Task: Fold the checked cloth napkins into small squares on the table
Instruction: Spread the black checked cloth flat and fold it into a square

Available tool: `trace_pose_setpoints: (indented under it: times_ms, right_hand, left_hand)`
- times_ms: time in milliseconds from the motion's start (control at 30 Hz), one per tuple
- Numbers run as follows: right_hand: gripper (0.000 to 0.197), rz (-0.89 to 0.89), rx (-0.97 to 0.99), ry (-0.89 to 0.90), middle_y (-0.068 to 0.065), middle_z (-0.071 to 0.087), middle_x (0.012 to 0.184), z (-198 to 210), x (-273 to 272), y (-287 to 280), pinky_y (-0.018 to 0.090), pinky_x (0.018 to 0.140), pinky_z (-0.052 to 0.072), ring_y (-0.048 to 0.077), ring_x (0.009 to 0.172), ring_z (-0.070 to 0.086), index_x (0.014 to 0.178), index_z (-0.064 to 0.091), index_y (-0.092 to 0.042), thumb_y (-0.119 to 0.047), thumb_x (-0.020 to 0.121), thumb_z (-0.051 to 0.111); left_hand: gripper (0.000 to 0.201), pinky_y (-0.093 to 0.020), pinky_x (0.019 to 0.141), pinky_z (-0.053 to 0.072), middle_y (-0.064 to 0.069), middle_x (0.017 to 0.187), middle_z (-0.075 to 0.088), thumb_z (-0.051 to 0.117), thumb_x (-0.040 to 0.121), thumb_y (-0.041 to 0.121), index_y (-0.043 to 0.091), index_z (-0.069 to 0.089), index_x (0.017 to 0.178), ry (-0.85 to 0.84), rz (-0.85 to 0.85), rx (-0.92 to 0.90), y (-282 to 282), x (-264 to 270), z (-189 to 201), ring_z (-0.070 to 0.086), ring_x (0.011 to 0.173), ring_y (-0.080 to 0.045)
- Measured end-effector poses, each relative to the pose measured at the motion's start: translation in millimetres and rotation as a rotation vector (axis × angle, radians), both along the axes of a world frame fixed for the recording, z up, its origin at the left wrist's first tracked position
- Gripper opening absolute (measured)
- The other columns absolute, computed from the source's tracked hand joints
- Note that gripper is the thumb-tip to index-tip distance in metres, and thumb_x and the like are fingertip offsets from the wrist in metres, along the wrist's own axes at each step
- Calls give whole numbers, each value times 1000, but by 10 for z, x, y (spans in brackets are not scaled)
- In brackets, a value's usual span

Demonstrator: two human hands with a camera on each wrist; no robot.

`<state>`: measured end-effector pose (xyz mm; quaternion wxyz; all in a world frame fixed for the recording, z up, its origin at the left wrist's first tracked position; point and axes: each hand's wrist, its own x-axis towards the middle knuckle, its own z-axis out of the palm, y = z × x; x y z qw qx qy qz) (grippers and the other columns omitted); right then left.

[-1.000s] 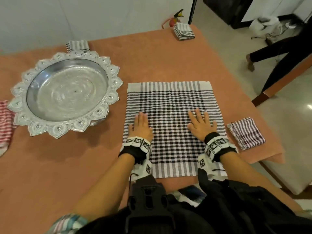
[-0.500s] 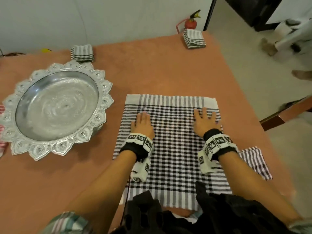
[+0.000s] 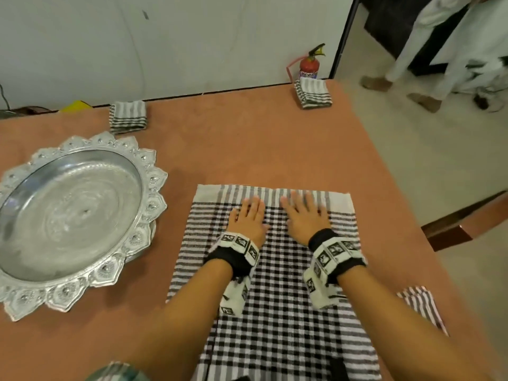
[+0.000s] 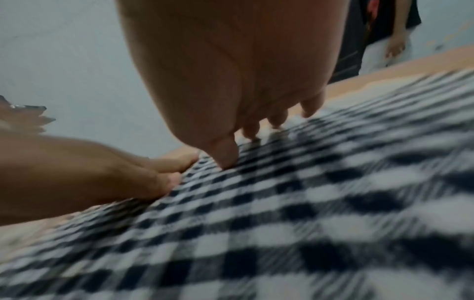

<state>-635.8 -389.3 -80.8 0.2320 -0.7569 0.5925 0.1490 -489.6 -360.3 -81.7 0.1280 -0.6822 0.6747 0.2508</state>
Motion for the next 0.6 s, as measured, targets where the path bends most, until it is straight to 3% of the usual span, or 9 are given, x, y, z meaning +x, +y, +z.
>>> trace_pose_setpoints:
  times_ms: [100, 233, 267, 333, 400, 433, 500, 600]
  right_hand:
    - [57, 8, 78, -9, -5, -20, 157, -29, -37, -70, 55, 114, -2, 27, 144, -18, 148, -9, -37, -37, 100, 22]
    - [60, -270, 71, 78, 3, -21, 157, 62, -495, -206, 54, 117, 0, 28, 145, -16, 149, -9, -27, -39, 99, 21]
    - [62, -301, 17, 107, 6, -19, 157, 85, -481, -203, 54, 117, 1, 30, 145, -14, 150, -7, -22, -36, 99, 25]
    - [67, -185, -101, 82, 7, -16, 158, 99, -231, -179, 55, 116, 6, 33, 145, -12, 150, -6, -20, -29, 97, 34]
    - [67, -19, -35, -14, 1, -18, 157, 45, 58, -106, 55, 116, 3, 29, 145, -15, 149, -9, -27, -26, 98, 34]
    - [64, 22, 21, -32, -2, -20, 157, -9, 106, -70, 55, 116, 0, 27, 144, -17, 149, -10, -31, -28, 99, 30]
    - [57, -2, 64, -20, -7, -22, 156, -89, -42, -52, 54, 115, -4, 23, 144, -20, 147, -12, -36, -38, 100, 21]
    - [57, -205, 58, 39, -5, -22, 156, -66, -475, -83, 52, 116, 0, 24, 145, -16, 148, -11, -33, -43, 99, 18]
  left_hand:
    - [58, -46, 117, -1, 5, 157, -18, 22, 101, 33, 24, -11, 148, -13, 70, 30, -146, 220, -42, -13, 146, -19]
    - [61, -46, 118, -4, 0, 155, -23, 21, 100, 32, 18, -14, 148, -97, 349, 44, -298, 721, 37, -15, 145, -20]
    - [61, -47, 118, -3, -1, 156, -23, 22, 101, 29, 17, -14, 148, -115, 305, 4, -300, 664, 55, -14, 145, -21]
    - [62, -46, 118, 0, -1, 156, -20, 26, 100, 21, 19, -13, 148, -63, 64, -65, -276, 327, 54, -12, 146, -22]
    - [62, -45, 118, 1, 2, 157, -17, 28, 100, 18, 22, -11, 148, 34, -112, -29, -198, 6, 18, -11, 146, -20]
    - [62, -45, 118, 1, 4, 157, -17, 27, 100, 19, 23, -10, 149, 45, -123, -17, -179, -28, -25, -11, 146, -19]
    - [60, -46, 119, 1, 5, 157, -16, 25, 100, 19, 23, -9, 149, 8, -15, 0, -175, 179, -65, -11, 146, -18]
    - [57, -46, 119, 3, 1, 158, -14, 22, 100, 21, 20, -6, 149, -42, 277, -14, -93, 687, -80, -9, 146, -18]
